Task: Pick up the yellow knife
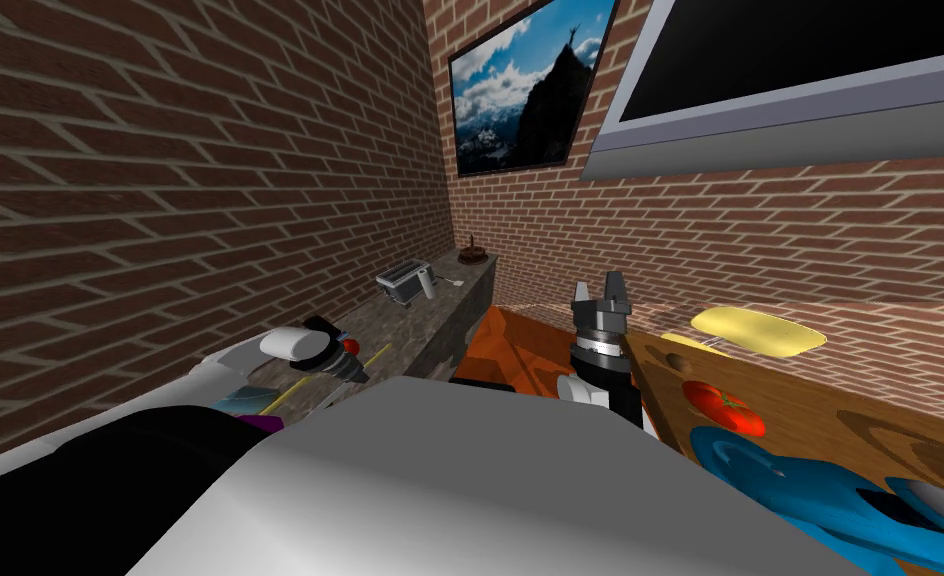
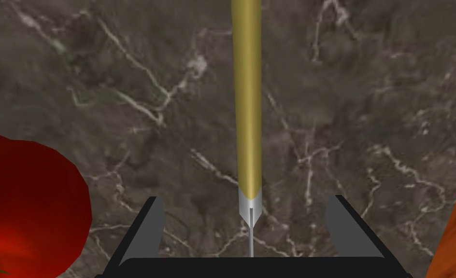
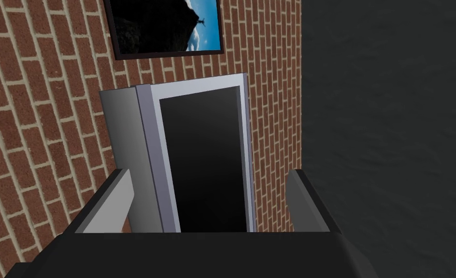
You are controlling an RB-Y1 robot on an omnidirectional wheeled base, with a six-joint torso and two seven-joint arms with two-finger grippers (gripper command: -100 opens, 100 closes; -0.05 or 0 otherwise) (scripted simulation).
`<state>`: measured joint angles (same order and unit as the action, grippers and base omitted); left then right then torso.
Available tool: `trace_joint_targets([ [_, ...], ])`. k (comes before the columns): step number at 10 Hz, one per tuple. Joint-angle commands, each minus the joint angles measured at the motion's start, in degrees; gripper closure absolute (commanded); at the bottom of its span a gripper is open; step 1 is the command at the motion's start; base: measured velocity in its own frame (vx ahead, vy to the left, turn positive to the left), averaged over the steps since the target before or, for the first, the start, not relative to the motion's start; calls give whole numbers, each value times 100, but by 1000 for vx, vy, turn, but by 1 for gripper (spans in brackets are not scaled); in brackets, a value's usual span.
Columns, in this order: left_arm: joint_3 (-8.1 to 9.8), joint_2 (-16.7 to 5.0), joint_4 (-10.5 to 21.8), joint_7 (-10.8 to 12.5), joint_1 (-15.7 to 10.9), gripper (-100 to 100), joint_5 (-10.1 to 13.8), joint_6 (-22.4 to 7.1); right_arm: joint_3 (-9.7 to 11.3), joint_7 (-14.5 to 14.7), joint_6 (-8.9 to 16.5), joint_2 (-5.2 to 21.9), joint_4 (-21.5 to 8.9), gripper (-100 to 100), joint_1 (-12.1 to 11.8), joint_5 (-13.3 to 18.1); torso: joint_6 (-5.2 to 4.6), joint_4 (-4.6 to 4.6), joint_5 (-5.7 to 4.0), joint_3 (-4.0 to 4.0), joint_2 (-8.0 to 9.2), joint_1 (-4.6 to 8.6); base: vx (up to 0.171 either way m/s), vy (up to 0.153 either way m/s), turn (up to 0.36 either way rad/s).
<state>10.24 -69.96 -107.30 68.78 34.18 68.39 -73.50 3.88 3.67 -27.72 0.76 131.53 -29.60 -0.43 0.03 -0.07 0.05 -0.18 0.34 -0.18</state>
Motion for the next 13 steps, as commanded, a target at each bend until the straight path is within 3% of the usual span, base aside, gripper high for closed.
trace_joint_targets([
  [1,-43,21,-68,217,-4,-100,-54,8,0,0,0,0,0,0,0,0,0,0,0,0,0,0,-68,67,-86],
  [2,-126,49,-158,419,-42,-100,-136,9,-1,0,0,0,0,0,-1,0,6,0,1,1,-3,-2,-68,55,-111],
  [3,-126,49,-158,451,-42,-100,-136,9,0,0,0,0,0,0,-1,0,3,0,1,1,-3,0,-51,40,-74],
  [4,-209,77,-248,677,-80,-100,-217,10,0,0,0,0,0,0,-1,0,5,1,-1,4,-9,5,-55,41,-125],
  [5,-209,77,-248,685,-80,-100,-217,10,0,0,0,0,0,0,-1,0,3,2,-1,5,-9,5,-52,34,-67],
  [6,-292,106,-339,915,-118,-100,-298,11,0,0,0,0,0,0,-1,0,5,2,-1,5,-11,8,-61,42,-121],
  [7,-264,95,-274,771,-115,-100,-259,12,0,0,0,0,0,0,-1,0,3,2,-1,5,-9,6,-31,24,-37],
  [8,-271,97,-282,808,-118,100,-266,13,0,0,0,0,0,0,-2,0,7,2,-2,8,-17,11,0,0,0],
  [12,-269,97,-282,807,-119,100,-264,15,0,0,0,0,0,0,-2,0,4,9,0,20,-35,13,0,0,0],
  [13,-268,97,-282,807,-119,0,-264,15,0,0,0,0,0,0,-2,0,4,9,0,21,-36,12,0,0,0],
])
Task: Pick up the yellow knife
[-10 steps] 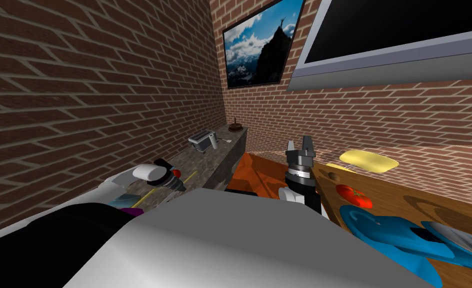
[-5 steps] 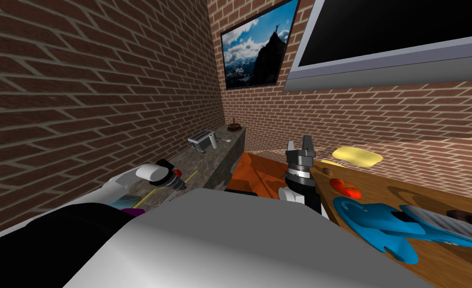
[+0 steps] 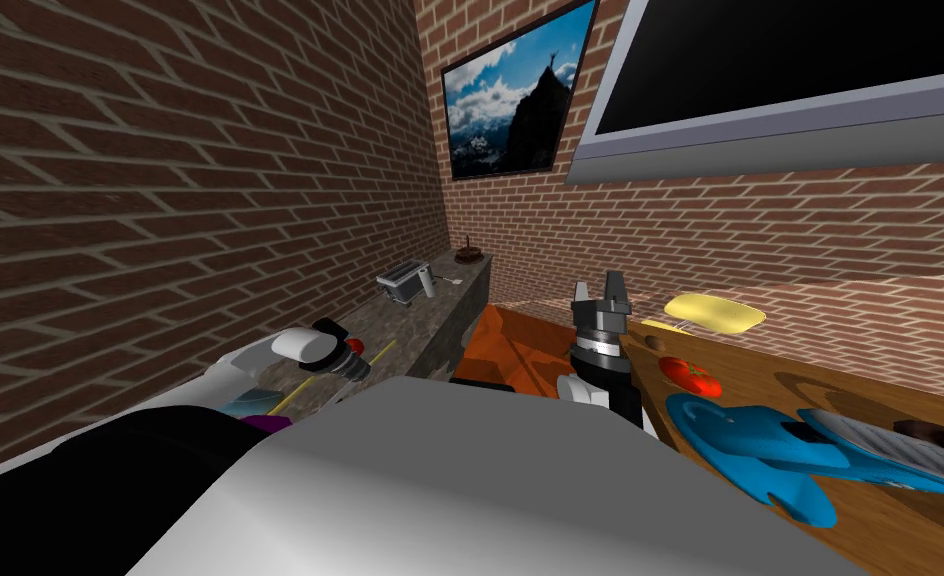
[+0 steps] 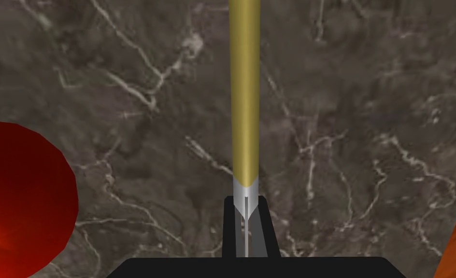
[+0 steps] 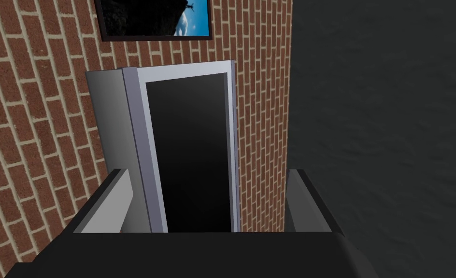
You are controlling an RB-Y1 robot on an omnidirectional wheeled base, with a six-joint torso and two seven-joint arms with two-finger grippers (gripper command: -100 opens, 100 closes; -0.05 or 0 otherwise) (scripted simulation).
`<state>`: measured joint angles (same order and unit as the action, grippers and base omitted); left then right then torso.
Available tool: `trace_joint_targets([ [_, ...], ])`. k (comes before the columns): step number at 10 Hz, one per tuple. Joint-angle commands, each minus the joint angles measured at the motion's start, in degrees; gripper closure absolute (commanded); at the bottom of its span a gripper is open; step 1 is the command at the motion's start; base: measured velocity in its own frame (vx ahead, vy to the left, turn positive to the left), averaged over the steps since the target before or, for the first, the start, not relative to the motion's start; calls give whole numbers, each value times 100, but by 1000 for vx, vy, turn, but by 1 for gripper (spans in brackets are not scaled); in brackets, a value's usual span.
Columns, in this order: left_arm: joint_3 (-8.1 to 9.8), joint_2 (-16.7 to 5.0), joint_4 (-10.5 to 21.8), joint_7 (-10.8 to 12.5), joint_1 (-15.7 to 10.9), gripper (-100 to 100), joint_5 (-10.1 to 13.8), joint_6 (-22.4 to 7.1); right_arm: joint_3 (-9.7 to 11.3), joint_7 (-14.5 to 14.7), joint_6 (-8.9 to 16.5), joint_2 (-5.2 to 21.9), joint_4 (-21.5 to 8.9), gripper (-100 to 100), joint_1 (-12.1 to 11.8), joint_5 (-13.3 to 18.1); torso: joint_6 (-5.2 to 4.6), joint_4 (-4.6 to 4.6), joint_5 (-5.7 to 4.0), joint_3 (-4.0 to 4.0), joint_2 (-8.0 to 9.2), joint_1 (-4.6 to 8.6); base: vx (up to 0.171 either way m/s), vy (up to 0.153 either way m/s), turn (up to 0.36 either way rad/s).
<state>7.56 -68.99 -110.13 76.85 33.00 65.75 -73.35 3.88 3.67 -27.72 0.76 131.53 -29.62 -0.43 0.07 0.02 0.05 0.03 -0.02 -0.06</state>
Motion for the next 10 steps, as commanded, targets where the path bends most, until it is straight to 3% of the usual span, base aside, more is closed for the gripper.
trace_joint_targets([
  [1,143,-48,124,-286,77,100,129,-6,0,0,0,0,0,0,0,0,0,0,0,0,0,0,70,-54,301],
  [4,226,-76,215,-590,115,100,210,-7,0,0,0,0,0,0,-1,0,1,7,-6,19,-34,27,82,-63,94],
  [8,475,-161,486,-1244,229,100,453,-10,0,0,0,0,0,0,-1,0,-1,6,-5,17,-29,20,72,-54,136],
  [9,475,-161,486,-1292,229,100,453,-10,0,0,0,0,0,0,-1,0,4,5,-7,14,-25,23,47,-54,67],
  [10,558,-189,577,-1521,267,100,535,-11,0,0,0,0,0,0,0,0,-2,4,-6,12,-21,21,46,-46,114],
])
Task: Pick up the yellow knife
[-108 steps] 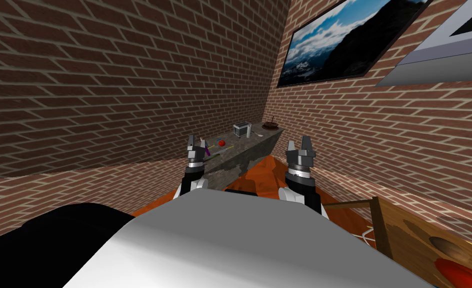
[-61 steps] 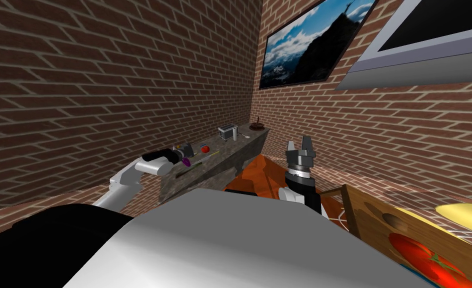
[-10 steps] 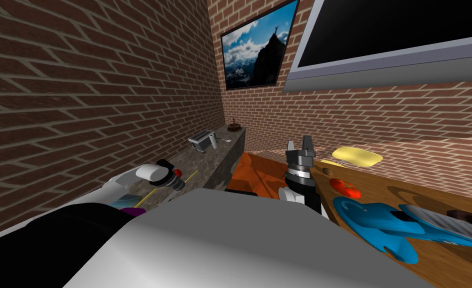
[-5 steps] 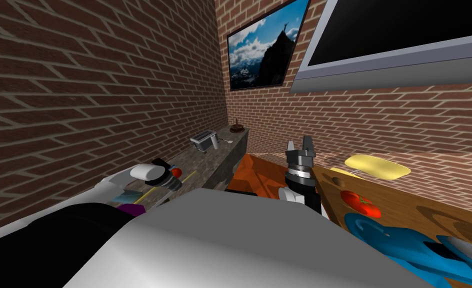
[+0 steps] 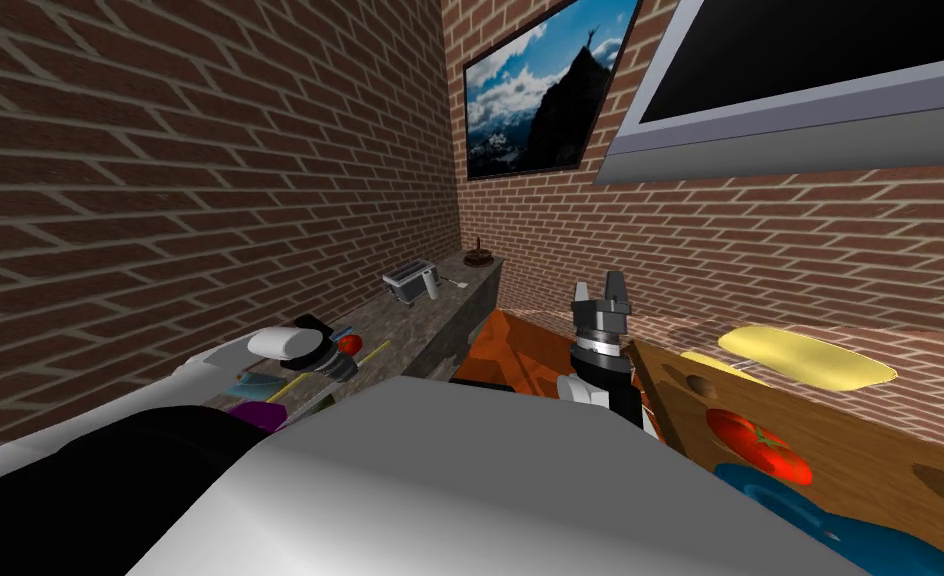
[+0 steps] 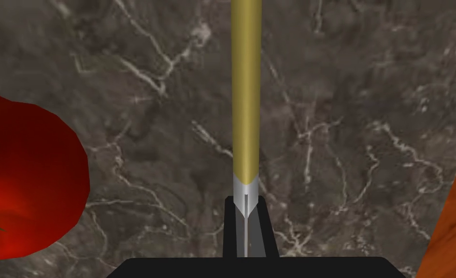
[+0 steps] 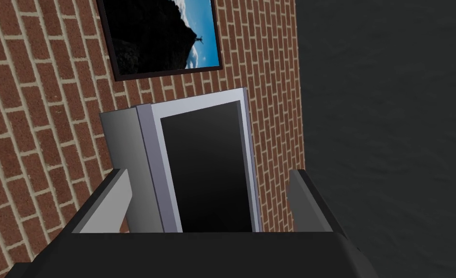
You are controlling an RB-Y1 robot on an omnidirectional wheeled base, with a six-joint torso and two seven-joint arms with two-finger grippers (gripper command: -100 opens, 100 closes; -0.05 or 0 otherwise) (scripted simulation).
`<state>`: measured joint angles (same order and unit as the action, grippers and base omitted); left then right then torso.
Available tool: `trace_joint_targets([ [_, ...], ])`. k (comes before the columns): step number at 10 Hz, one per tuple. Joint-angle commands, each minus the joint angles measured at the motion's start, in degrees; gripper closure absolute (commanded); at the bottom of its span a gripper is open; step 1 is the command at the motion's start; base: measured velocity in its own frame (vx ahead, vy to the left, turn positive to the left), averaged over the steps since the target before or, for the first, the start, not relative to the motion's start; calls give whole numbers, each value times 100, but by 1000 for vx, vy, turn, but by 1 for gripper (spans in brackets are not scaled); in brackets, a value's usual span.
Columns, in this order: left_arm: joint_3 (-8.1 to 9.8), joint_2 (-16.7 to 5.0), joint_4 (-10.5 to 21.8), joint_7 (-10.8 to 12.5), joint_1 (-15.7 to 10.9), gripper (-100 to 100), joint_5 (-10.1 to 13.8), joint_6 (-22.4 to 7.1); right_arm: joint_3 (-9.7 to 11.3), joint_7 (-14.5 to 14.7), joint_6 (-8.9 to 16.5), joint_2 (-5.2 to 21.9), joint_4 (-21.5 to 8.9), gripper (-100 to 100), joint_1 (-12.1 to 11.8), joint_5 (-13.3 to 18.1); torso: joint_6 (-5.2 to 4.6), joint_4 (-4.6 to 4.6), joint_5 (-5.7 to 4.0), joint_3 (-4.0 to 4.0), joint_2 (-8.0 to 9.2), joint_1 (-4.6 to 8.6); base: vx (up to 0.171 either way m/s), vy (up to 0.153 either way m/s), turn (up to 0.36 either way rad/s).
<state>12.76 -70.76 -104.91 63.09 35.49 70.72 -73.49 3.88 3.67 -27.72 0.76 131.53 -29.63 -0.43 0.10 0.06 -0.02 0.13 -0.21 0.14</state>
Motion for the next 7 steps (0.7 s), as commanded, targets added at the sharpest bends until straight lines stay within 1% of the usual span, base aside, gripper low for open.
trace_joint_targets([
  [1,121,-40,145,-286,56,100,119,2,0,0,0,0,0,0,0,0,0,0,0,0,0,0,84,-56,190],
  [2,121,-40,145,-385,56,100,119,2,0,0,0,0,0,0,0,0,1,1,0,4,-8,1,68,-56,89],
  [3,204,-68,235,-603,94,100,200,1,0,0,0,0,0,0,0,0,-6,1,1,4,-7,3,64,-61,114],
  [4,287,-96,326,-768,132,100,281,0,0,0,0,0,0,0,0,0,-2,1,-1,3,-6,4,78,-93,199],
  [5,287,-96,326,-854,132,100,281,0,0,0,0,0,0,0,0,0,0,1,-3,4,-7,15,54,-74,88],
  [6,269,-90,311,-770,127,100,264,-1,0,0,0,0,0,0,1,0,-8,0,-2,2,-3,12,18,-26,8],
  [7,272,-90,313,-794,128,0,268,-1,0,0,0,0,0,0,1,0,-9,-2,0,-3,5,-3,4,-6,-1],
])
